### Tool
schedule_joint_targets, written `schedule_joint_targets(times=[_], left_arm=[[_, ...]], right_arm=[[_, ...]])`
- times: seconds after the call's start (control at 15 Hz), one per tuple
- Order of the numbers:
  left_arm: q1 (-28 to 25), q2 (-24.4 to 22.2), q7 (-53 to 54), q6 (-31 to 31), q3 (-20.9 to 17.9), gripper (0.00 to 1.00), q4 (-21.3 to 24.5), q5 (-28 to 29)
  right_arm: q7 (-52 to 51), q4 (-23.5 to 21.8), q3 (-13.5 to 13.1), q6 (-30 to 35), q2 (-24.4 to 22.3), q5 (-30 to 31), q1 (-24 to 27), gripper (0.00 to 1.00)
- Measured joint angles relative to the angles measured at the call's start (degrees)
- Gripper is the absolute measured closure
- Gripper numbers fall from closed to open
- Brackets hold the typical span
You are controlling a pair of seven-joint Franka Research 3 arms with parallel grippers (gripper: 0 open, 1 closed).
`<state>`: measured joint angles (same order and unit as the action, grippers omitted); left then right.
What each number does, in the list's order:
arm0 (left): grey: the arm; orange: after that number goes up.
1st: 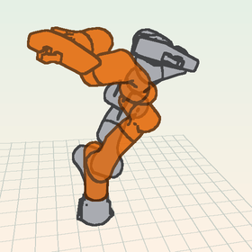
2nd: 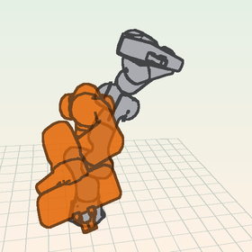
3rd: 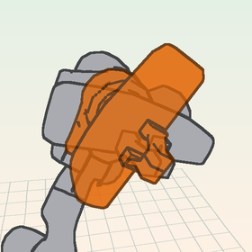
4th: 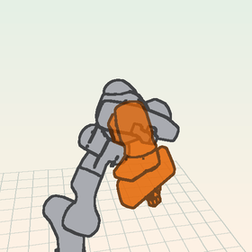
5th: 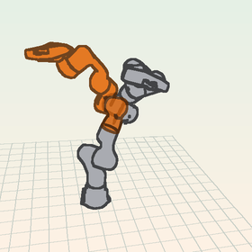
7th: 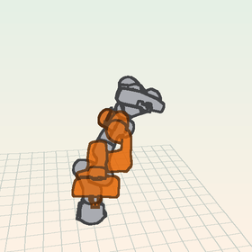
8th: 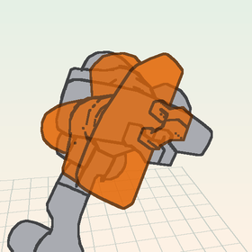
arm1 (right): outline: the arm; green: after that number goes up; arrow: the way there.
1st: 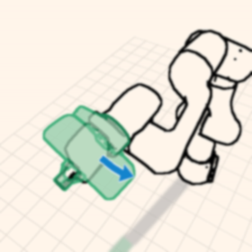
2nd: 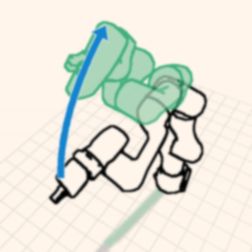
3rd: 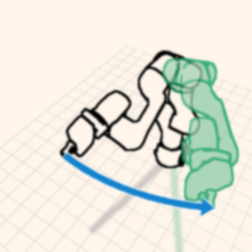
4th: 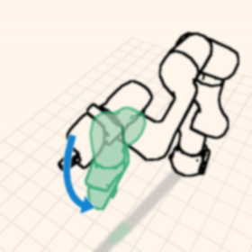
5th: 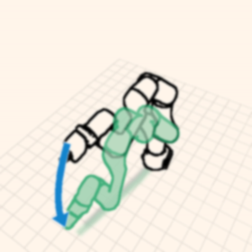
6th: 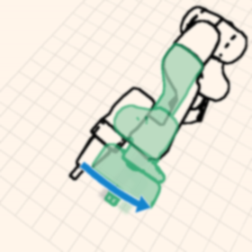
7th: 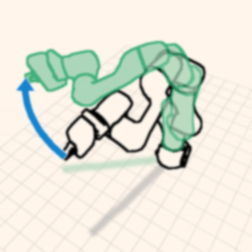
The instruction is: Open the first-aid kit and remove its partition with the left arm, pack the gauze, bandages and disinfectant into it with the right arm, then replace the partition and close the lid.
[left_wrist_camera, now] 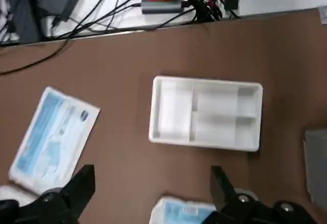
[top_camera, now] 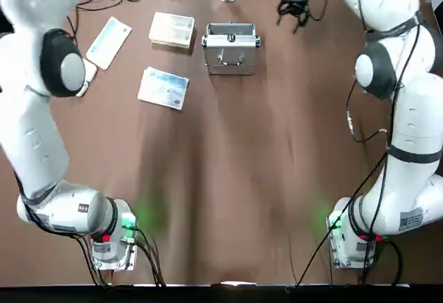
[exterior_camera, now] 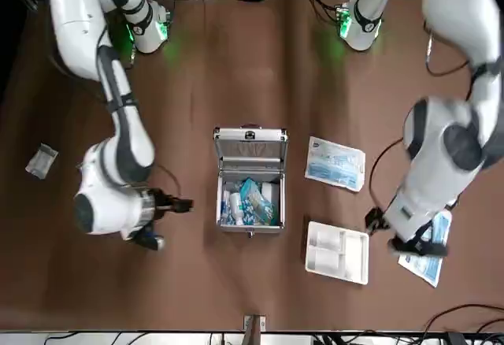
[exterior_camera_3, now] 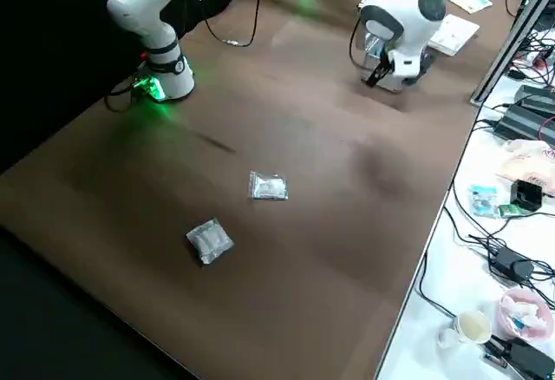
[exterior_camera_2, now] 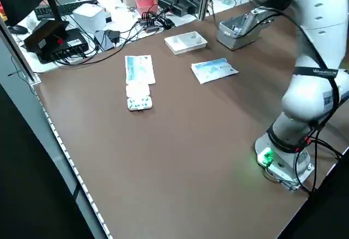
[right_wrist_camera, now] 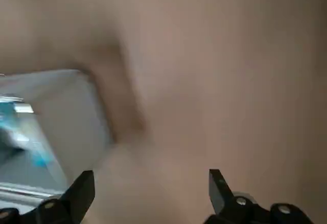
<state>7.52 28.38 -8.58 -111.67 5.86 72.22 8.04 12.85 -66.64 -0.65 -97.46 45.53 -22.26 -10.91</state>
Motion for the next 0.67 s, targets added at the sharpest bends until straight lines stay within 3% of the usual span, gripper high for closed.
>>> schedule_joint_targets(times=[0.2, 0.47, 0.67], left_arm=[[0.1, -6.9, 0.1, 9.6, 0.2, 0.00, 0.3, 0.0], [0.4, -9.1, -1.9, 11.9, 0.8, 0.00, 1.1, -1.6], [0.3, -10.5, -8.0, 13.8, 0.8, 0.00, 1.2, -2.7]], right_arm=[[-7.0, -0.2, 0.0, 3.4, 0.0, 9.6, 5.5, 0.01], [-17.9, -1.7, -0.1, 4.0, 0.1, 17.0, 12.4, 0.01], [-31.8, -4.8, -0.2, 4.1, 0.4, 23.5, 20.4, 0.02]])
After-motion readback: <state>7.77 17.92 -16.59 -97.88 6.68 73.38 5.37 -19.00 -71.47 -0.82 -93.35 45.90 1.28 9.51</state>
